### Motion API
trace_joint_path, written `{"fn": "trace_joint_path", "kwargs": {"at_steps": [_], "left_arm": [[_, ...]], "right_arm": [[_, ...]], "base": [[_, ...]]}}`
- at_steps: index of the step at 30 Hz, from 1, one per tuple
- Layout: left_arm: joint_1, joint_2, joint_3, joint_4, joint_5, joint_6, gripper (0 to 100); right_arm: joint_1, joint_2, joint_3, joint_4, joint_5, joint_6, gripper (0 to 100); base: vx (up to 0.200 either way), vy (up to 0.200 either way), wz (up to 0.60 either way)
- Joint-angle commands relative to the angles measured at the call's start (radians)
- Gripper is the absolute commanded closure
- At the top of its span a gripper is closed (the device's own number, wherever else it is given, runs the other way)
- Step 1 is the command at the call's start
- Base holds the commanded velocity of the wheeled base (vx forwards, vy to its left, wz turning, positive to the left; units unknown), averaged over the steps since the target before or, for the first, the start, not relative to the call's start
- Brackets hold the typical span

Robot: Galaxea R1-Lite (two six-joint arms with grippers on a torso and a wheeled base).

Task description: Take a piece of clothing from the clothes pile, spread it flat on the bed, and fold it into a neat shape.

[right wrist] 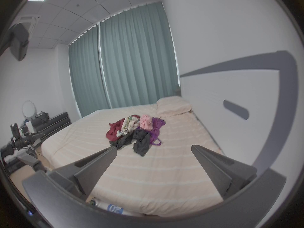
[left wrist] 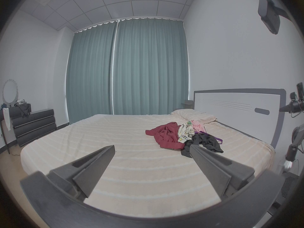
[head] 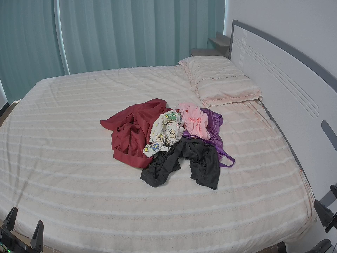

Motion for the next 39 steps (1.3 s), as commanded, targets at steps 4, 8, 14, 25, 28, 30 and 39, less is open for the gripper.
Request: {"fn": "trace_joint_path", "kwargs": {"at_steps": [4, 8, 14, 25, 28, 30, 39], "left_arm": [[0.001, -0.016, 0.017, 0.0, 0.0, 0.0, 0], [0.0, -0.016, 0.017, 0.0, 0.001, 0.0, 0], [0.0, -0.016, 0.017, 0.0, 0.0, 0.0, 0], [0.0, -0.016, 0.017, 0.0, 0.001, 0.0, 0], [0.0, -0.016, 0.017, 0.0, 0.0, 0.0, 0], [0.001, -0.016, 0.017, 0.0, 0.0, 0.0, 0], [0.0, -0.016, 0.017, 0.0, 0.001, 0.0, 0]], "right_arm": [[0.071, 0.724, -0.084, -0.219, 0.152, 0.105, 0], [0.086, 0.885, -0.114, -0.293, 0.152, 0.151, 0], [0.106, 1.106, -0.167, -0.406, 0.149, 0.214, 0], [0.181, 1.476, -0.315, -0.574, 0.138, 0.398, 0], [0.203, 1.568, -0.355, -0.62, 0.138, 0.446, 0], [0.217, 1.623, -0.38, -0.646, 0.136, 0.474, 0], [0.289, 1.848, -0.535, -0.704, -0.015, 0.544, 0]], "base": [[0.0, 0.0, 0.0], [0.0, 0.0, 0.0], [0.0, 0.0, 0.0], [0.0, 0.0, 0.0], [0.0, 0.0, 0.0], [0.0, 0.0, 0.0], [0.0, 0.0, 0.0]]}}
